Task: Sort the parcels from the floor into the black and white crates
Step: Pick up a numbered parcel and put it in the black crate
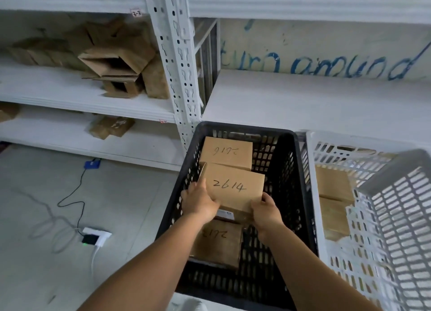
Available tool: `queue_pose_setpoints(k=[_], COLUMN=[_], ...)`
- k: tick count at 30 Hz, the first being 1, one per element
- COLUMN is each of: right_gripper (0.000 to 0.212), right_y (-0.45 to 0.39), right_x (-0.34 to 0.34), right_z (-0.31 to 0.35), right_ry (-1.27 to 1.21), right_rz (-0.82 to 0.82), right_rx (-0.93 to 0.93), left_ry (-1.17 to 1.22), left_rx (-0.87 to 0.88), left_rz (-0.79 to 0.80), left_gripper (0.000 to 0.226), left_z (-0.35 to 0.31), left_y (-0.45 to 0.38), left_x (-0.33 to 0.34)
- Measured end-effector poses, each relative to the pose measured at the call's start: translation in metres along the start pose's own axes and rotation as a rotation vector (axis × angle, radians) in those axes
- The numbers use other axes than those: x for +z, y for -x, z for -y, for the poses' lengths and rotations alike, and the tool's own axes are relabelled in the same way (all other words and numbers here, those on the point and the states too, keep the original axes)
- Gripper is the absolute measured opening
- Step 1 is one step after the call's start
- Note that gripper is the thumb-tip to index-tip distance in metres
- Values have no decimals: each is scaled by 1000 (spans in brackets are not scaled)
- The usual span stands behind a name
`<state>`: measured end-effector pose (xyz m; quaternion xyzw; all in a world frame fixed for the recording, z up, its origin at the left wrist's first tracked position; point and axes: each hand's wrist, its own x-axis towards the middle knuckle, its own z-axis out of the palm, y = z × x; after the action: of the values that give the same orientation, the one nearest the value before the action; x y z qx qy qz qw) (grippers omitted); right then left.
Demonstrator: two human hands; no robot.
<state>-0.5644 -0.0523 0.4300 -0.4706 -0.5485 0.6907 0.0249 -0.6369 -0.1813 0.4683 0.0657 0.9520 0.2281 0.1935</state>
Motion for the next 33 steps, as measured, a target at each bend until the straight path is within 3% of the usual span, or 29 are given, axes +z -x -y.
queue_pose_setpoints(k=[7, 15, 18, 27, 33], right_gripper=[47, 45, 46, 53, 51], right_y=[-29, -41, -41, -16, 23], right_x=[28, 53, 54, 40, 12], right_z=[-1, -5, 0, 14, 29], right_ry=[92, 121, 135, 162, 162], right_rz=[-124, -165, -155, -66, -1], right_rx=[34, 50, 37, 21, -62], left_ry=[-86, -164, -204, -109, 197], left_rx=[41, 105, 153, 116, 150], left_rz=[100, 23, 90, 126, 4], left_gripper=[75, 72, 75, 77, 65], left_z=[15, 21, 19, 12, -16], left_y=[-31, -45, -45, -28, 11], left_x=[13, 27, 31, 22, 21])
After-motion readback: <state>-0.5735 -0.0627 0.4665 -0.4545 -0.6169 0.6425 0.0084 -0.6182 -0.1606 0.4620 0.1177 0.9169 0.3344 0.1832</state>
